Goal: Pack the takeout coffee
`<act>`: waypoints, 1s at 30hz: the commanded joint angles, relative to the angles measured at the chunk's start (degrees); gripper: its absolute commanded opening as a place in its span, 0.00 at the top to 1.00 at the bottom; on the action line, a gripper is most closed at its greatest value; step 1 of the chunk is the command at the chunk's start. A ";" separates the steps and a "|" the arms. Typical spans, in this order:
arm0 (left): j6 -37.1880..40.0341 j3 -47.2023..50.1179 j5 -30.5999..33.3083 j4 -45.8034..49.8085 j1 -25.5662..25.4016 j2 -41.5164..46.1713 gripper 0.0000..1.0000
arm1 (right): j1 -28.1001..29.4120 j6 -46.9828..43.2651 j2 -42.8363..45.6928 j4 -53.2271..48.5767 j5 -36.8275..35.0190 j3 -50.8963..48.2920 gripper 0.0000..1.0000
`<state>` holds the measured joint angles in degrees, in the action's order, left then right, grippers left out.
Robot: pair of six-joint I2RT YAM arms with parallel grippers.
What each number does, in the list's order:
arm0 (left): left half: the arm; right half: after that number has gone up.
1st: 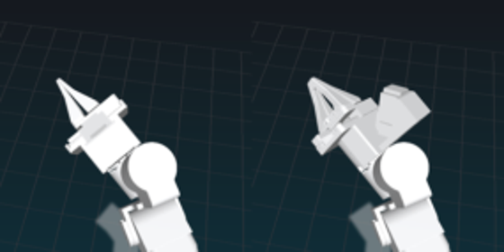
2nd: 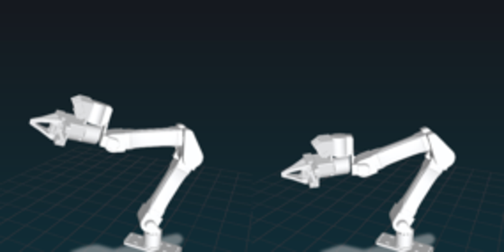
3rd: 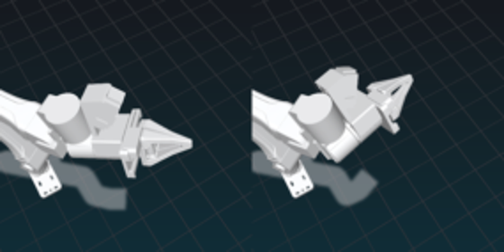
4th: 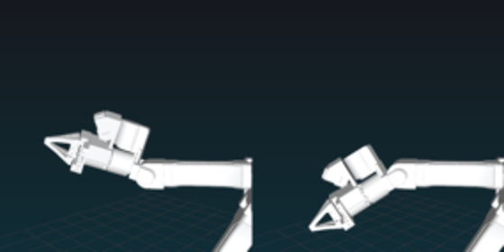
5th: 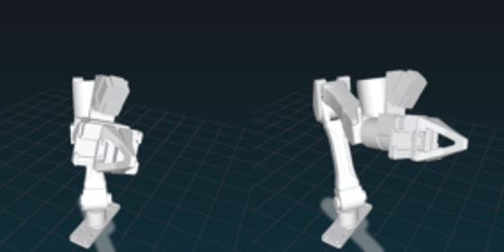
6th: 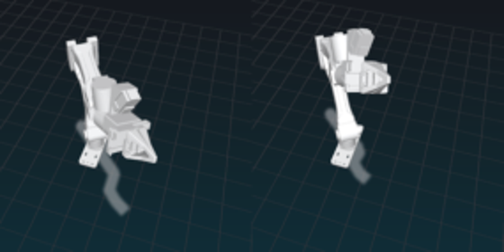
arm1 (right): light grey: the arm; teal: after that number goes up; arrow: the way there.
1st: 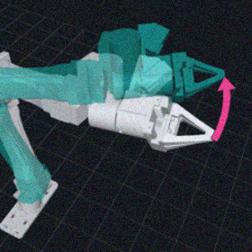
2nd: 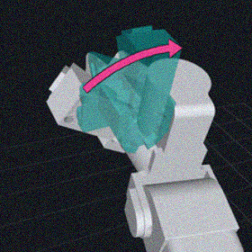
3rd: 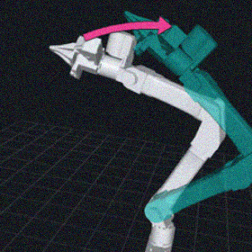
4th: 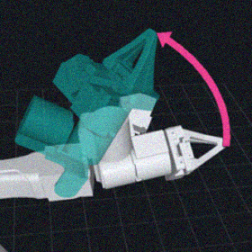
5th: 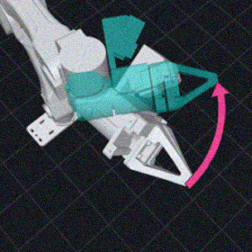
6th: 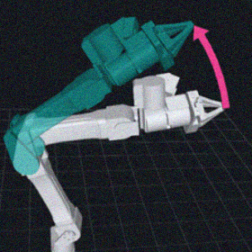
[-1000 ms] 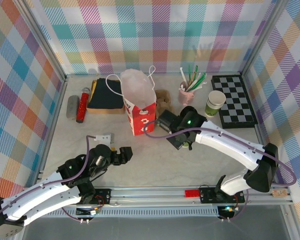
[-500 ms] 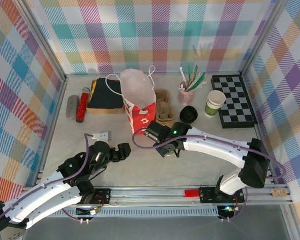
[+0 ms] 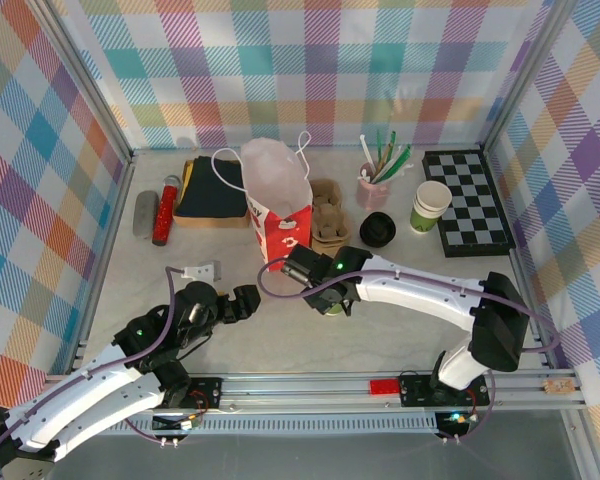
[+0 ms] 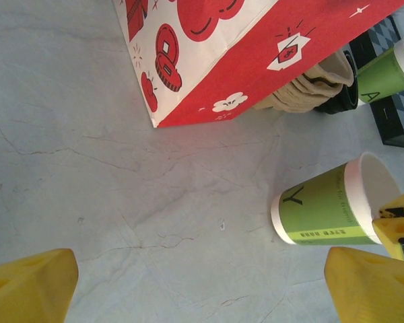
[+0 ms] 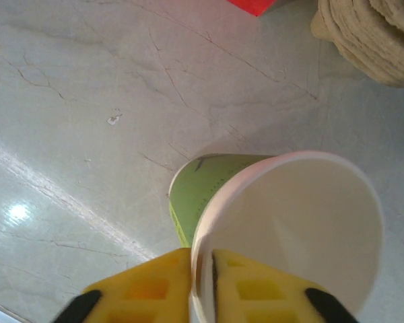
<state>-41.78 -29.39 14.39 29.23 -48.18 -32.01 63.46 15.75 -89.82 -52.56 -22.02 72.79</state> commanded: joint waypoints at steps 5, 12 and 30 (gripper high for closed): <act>1.42 -1.62 0.13 2.28 0.88 0.50 0.05 | 1.11 0.16 0.11 -4.22 -0.65 3.22 0.66; 5.02 -6.24 1.49 6.36 0.88 -0.09 0.04 | 0.81 0.75 7.39 -8.32 0.23 7.43 0.43; 6.73 -5.90 -3.42 2.59 0.26 -3.55 0.06 | -37.19 -8.22 8.01 5.55 12.97 -1.64 0.36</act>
<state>-35.92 -36.14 11.90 32.84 -47.97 -36.23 28.82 10.63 -79.85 -51.77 -13.47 71.13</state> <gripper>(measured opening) 0.940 0.640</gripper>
